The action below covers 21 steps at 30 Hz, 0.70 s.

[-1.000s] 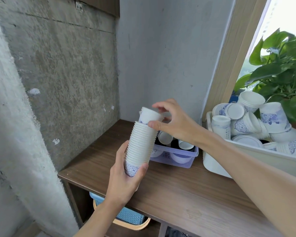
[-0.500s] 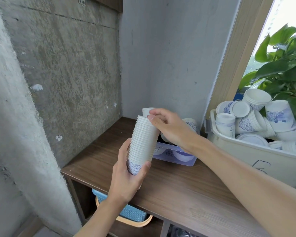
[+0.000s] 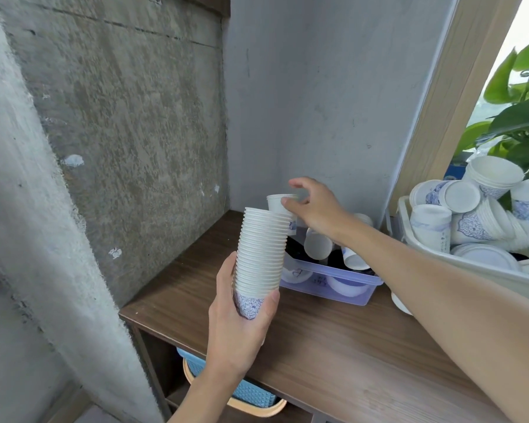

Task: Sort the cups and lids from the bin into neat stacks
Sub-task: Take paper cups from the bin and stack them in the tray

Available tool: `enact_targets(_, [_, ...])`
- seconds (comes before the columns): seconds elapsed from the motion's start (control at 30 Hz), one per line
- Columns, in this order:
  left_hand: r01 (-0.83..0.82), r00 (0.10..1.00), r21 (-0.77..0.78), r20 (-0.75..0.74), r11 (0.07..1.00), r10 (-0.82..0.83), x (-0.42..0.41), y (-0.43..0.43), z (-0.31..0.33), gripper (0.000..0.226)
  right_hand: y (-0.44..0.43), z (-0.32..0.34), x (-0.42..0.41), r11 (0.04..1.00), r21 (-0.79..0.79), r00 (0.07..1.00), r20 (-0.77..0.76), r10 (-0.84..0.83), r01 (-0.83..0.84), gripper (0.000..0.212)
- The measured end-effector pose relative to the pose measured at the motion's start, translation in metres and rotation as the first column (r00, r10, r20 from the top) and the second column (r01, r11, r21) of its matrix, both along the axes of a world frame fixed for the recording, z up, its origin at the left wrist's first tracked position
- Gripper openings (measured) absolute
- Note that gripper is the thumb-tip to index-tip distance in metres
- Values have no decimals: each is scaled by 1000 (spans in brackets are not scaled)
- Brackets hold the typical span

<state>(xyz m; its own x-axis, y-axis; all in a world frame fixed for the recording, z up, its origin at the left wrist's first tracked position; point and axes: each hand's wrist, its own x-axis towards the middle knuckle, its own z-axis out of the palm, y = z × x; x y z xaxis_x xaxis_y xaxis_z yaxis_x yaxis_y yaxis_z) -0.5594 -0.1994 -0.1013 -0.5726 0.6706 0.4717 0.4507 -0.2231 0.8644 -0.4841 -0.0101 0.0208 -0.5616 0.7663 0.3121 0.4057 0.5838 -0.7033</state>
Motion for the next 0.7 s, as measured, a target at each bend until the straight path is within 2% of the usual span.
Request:
enact_targets(0.1, [-6, 1000, 3, 5, 1000, 6, -1, 0, -1, 70, 14, -5, -8, 999, 36, 995, 99, -16, 13, 54])
enact_targets(0.2, [-14, 1000, -2, -2, 1000, 14, 0, 0, -1, 70, 23, -12, -14, 998, 57, 990, 131, -45, 38, 47])
enact_targets(0.37, [-20, 1000, -15, -10, 1000, 19, 0, 0, -1, 70, 24, -17, -10, 990, 76, 993, -1, -116, 115, 21])
enact_targets(0.53, [-19, 1000, -22, -8, 1000, 19, 2, 0, 0, 71, 11, 6, 12, 983, 143, 986, -136, -94, 114, 17])
enact_targets(0.63, [-20, 1000, -11, -13, 1000, 20, 3, -1, 3, 69, -1, 28, 27, 991, 101, 967, -249, -58, 85, 13])
enact_targets(0.7, [-12, 1000, -4, -9, 1000, 12, 4, -2, 5, 70, -14, 41, 36, 997, 59, 944, -329, -20, 41, 19])
